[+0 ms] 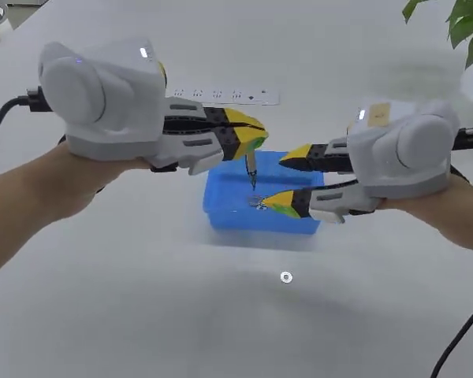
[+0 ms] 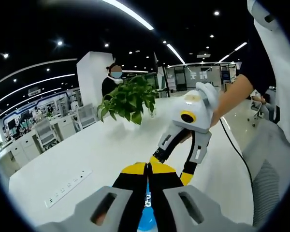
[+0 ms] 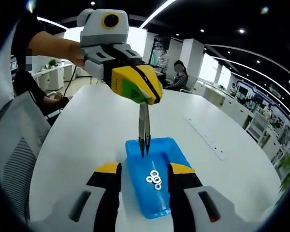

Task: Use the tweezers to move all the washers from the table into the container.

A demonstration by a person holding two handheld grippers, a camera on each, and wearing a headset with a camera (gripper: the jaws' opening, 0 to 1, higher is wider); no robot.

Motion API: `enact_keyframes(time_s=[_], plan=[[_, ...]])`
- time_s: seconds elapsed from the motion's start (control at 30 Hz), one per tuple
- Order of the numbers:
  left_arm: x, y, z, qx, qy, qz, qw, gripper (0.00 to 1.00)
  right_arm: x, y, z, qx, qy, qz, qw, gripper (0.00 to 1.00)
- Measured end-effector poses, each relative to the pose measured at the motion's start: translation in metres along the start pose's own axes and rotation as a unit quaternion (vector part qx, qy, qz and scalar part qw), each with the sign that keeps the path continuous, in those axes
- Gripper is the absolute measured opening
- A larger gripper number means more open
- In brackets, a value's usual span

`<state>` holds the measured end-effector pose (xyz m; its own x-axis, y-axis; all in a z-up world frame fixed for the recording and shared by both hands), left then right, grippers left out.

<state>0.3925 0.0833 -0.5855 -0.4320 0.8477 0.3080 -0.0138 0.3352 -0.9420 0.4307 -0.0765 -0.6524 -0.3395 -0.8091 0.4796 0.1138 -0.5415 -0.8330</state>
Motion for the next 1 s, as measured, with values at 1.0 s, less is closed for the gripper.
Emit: enact_keyframes(time_s=[1.0], plan=[[-0.012, 0.026, 0.081, 0.017, 0.057, 0.002, 0.9982, 0.04, 0.074, 0.061, -0.094, -0.035, 0.022, -0.057, 0.9975, 0.69]])
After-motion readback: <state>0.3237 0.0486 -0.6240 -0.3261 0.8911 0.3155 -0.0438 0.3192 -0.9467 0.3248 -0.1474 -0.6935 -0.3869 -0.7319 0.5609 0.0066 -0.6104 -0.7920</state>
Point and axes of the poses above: the centre of the closed fingertips' face, and the gripper's own axes: x roughly backward along the fingers, z roughly to its right, y roughly out of its underside, the point moved 10 cm from there along x, roughly backward along the fingers, and after that the axes turned 9 degrees about y, right-handed, at the moved point
